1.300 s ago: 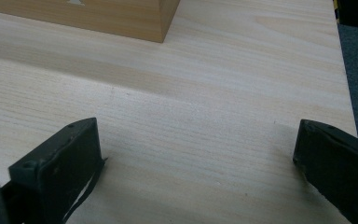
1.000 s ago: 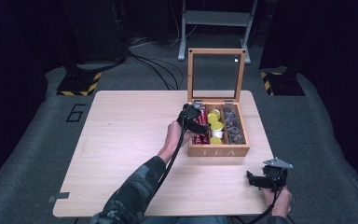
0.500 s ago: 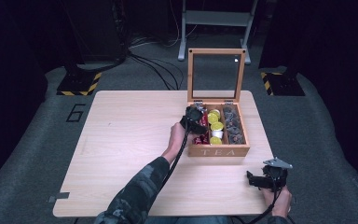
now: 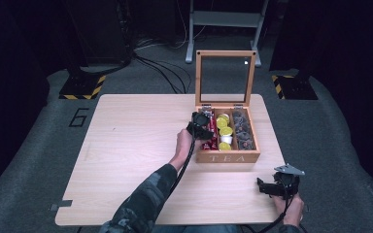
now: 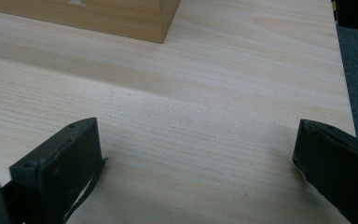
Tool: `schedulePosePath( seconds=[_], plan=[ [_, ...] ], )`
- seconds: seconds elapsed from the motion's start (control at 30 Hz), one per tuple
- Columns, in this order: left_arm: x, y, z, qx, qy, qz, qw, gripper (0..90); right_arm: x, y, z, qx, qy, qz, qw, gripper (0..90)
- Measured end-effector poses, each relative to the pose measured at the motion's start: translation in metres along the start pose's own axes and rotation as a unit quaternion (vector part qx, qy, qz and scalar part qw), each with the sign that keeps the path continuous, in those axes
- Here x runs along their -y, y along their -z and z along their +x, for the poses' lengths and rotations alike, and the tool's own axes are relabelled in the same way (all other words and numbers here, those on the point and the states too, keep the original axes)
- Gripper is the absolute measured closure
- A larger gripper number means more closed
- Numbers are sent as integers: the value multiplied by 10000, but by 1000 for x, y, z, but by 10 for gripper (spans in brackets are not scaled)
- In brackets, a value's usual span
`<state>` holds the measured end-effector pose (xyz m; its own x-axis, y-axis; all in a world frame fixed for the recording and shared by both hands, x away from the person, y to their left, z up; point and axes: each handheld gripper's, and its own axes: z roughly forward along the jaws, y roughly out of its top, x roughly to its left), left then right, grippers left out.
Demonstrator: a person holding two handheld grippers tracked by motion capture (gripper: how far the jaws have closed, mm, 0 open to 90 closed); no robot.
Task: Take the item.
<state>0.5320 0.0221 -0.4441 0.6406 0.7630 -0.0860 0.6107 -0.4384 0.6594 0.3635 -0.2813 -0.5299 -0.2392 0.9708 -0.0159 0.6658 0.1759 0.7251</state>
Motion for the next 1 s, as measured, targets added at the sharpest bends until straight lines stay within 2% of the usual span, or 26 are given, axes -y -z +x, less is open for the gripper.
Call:
schedulePosePath(
  seconds=[0.47,0.8,1.0],
  plan=[
    [2,-1,1,47,59,103,9999,801,0,0,0,1,-1,-1,10000,4],
    [4,1,1,-24,159,-92,9998,838,0,0,0,6,-2,0,10000,4],
    [4,8,2,-22,113,-235,9997,843,0,0,0,6,-3,-2,10000,4]
  ],
)
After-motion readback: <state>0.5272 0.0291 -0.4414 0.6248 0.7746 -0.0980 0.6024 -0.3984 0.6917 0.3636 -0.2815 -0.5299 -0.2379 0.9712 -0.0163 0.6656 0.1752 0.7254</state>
